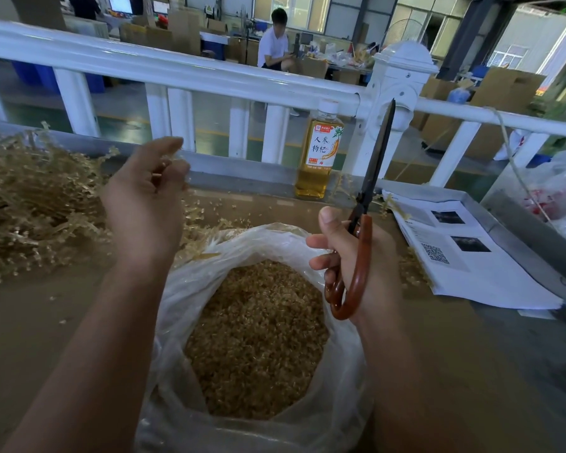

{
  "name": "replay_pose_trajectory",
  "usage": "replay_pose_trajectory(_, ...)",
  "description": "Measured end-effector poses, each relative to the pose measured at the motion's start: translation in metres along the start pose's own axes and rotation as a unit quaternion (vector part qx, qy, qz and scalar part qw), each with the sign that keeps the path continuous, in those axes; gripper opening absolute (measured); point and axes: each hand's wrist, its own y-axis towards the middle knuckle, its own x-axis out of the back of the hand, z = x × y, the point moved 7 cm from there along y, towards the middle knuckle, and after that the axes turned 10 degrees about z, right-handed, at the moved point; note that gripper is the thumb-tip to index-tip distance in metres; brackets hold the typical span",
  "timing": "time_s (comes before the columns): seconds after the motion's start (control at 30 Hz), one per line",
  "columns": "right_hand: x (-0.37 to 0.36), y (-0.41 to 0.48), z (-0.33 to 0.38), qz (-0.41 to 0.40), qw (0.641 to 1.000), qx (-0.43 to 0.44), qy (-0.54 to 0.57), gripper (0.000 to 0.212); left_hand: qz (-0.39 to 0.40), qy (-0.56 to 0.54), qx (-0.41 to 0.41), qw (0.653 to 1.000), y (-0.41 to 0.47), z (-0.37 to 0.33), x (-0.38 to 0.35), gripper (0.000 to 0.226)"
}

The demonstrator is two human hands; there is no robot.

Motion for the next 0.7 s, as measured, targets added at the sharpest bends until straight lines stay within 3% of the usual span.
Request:
replay_pose_trajectory(0.17,-0.006,0.002,-0.003,0.032,0.998,-0.012,-0.048,0.033,0.134,-0.016,-0.055,0.989,-0.007,-0.025,-0.025,0.031)
replay_pose_trajectory(0.27,-0.010,0.005,-0.009,0.028,0.996,-0.015,-0.079,0.023,0.220,-0.025,-0.044,0.974,-0.017,-0.033,-0.046,0.030)
replay_pose_trajectory(0.37,-0.016,0.008,-0.016,0.028,0.994,-0.018,-0.104,0.028,0.278,-0.034,-0.050,0.959,-0.030,-0.039,-0.066,0.022)
replay_pose_trajectory(0.53,-0.022,0.007,-0.021,0.032,0.992,-0.004,-0.119,0.033,0.270,-0.030,-0.071,0.960,-0.033,-0.043,-0.072,0.025)
replay_pose_trajectory(0.7,-0.021,0.006,-0.021,0.019,0.999,0.008,-0.038,0.032,0.225,-0.075,-0.029,0.971,-0.030,-0.042,-0.064,0.013)
